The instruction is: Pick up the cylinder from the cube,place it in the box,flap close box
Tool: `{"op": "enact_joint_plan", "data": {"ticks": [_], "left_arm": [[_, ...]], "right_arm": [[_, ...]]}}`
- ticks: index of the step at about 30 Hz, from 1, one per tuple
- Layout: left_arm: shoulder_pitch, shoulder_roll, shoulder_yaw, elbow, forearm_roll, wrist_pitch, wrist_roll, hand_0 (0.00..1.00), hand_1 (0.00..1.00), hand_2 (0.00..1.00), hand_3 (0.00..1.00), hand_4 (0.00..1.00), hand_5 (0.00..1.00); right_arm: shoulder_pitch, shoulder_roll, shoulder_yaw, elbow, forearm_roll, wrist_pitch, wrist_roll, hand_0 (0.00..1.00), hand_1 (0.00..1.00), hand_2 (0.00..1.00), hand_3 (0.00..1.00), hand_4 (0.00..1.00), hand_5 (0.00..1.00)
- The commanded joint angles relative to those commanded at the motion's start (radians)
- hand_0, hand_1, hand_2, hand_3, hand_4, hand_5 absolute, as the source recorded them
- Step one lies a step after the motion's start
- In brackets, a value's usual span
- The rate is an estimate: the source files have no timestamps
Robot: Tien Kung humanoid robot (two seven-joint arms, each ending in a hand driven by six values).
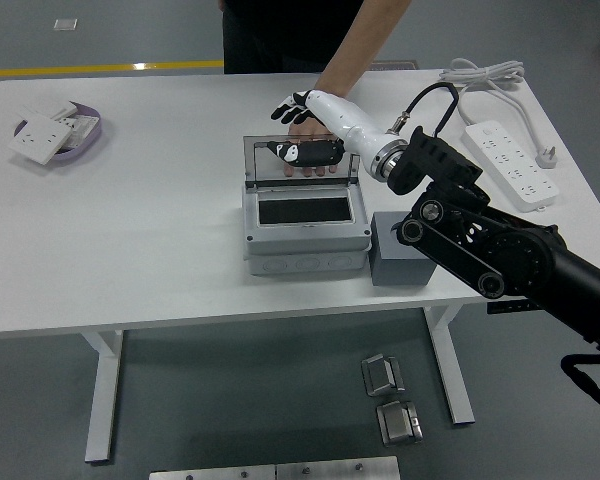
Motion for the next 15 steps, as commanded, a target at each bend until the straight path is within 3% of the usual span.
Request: {"op": "enact_joint_plan", "data": {"ticks": [6,11,15], "left_arm": [[-0.002,0.004,0.001,0.000,0.006,-0.001,0.002,0.609,0.629,0.623,0.664,0.687,0.307],[-0.012,0.008,0.007,0.000,0.012,-0.004,0.001,0.609,0.629,0.624,0.664,0.687,0.307],[-0.016,0.010,0.016,0.000,0.005,-0.005,-0.003,0.609,0.629,0.624,0.664,0.687,0.307]], "right_arm": [[0.046,0.025,-0.016,-0.114,0.068,-0.005,0.042,0.750,0.678,0.680,0.694,0.699,0.365],[0.085,0.069,-0.056,-0.252,0.143,-0.021,0.088,0.732,0.675,0.677,0.693,0.698,0.365],[0.091,0.074,-0.085,-0.343,0.171,-0.030,0.099,0.732,0.675,0.677,0.693,0.698,0.365]]}}
